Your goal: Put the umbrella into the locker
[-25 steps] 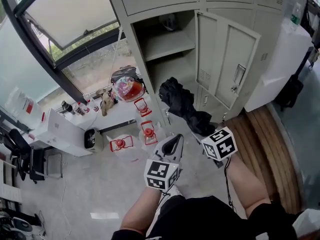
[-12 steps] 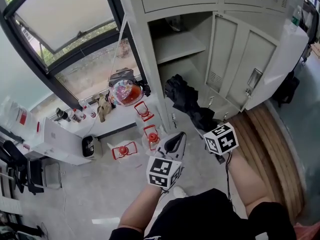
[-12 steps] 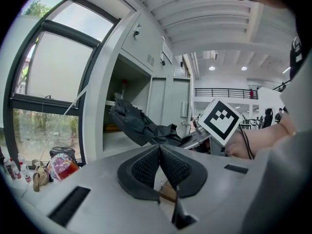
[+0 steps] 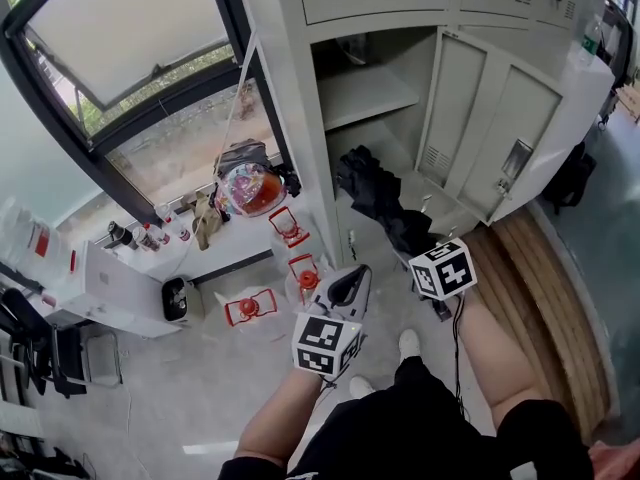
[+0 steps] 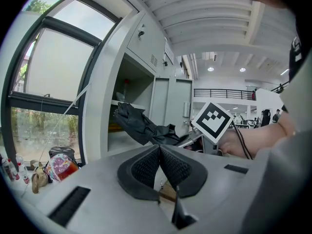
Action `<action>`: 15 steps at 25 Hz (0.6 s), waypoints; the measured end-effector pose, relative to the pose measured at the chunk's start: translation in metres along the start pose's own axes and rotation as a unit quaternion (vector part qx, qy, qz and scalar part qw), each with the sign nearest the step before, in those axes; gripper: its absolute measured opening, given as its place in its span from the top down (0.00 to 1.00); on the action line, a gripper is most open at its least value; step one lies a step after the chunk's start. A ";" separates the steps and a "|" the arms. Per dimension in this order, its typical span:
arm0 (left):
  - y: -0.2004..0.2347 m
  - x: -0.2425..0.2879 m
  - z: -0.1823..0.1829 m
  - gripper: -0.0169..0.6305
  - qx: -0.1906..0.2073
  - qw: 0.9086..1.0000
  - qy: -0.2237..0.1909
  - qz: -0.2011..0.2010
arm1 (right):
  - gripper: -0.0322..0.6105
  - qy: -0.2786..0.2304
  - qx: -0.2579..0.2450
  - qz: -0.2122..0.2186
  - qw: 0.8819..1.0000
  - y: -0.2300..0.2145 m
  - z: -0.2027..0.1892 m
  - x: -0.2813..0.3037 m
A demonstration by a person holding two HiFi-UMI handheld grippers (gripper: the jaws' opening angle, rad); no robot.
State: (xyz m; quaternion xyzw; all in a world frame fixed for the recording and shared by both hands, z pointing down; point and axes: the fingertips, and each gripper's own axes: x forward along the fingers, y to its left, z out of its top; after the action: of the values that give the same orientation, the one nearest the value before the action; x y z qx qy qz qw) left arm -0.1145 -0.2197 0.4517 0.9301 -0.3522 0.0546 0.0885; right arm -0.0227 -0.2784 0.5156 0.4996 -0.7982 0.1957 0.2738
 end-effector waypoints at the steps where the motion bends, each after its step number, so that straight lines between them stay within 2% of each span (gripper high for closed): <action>1: 0.001 0.001 0.000 0.95 0.001 1.000 0.000 0.000 | 0.65 0.000 0.000 -0.001 1.000 -0.002 0.001 0.002; 15: 0.010 0.039 0.007 0.95 0.016 1.000 0.005 0.006 | 0.65 0.002 -0.026 0.005 1.000 -0.038 0.031 0.038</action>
State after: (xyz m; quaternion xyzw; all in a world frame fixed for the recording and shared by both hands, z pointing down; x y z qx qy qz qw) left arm -0.0917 -0.2538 0.4522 0.9290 -0.3565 0.0659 0.0749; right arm -0.0093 -0.3391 0.5168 0.4880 -0.8049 0.1776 0.2870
